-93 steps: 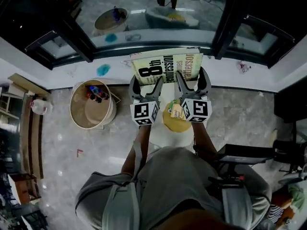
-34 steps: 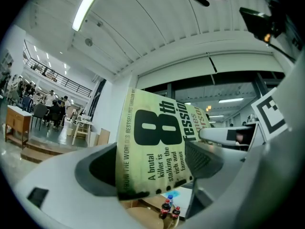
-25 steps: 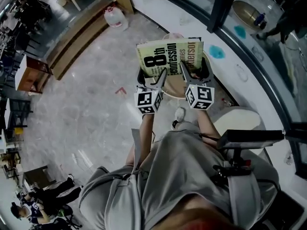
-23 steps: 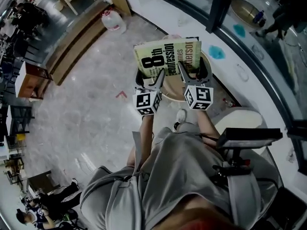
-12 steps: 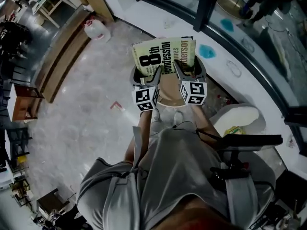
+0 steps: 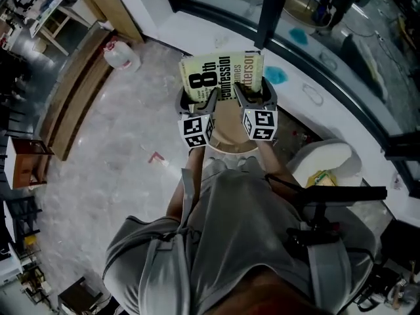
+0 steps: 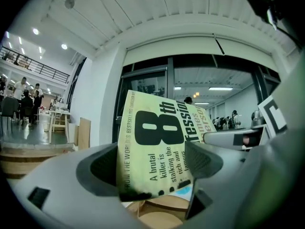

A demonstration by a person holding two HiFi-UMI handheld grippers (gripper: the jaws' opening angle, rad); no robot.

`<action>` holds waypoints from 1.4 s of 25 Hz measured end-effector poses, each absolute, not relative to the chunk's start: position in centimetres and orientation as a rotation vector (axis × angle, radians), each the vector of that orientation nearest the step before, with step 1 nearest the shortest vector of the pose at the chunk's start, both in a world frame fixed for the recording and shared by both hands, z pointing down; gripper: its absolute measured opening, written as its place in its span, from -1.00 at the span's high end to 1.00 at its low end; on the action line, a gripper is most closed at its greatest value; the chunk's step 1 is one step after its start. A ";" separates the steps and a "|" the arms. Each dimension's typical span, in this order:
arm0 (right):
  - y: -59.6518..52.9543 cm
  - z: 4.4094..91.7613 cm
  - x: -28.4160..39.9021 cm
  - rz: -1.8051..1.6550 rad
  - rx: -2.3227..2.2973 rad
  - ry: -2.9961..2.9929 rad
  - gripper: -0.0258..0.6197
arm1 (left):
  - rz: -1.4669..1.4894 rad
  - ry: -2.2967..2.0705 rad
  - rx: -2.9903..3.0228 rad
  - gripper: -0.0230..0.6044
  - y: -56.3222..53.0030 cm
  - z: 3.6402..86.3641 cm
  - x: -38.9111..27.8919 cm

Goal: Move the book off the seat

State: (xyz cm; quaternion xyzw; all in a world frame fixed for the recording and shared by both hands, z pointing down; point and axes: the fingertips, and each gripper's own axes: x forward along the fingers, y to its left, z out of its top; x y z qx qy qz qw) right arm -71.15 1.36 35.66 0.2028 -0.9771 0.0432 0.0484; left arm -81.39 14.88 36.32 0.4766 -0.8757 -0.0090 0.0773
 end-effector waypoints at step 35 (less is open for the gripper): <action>3.9 94.6 -65.0 0.475 0.615 -2.266 -0.24 | 0.165 -1.836 1.080 -0.42 16.8 95.7 -75.6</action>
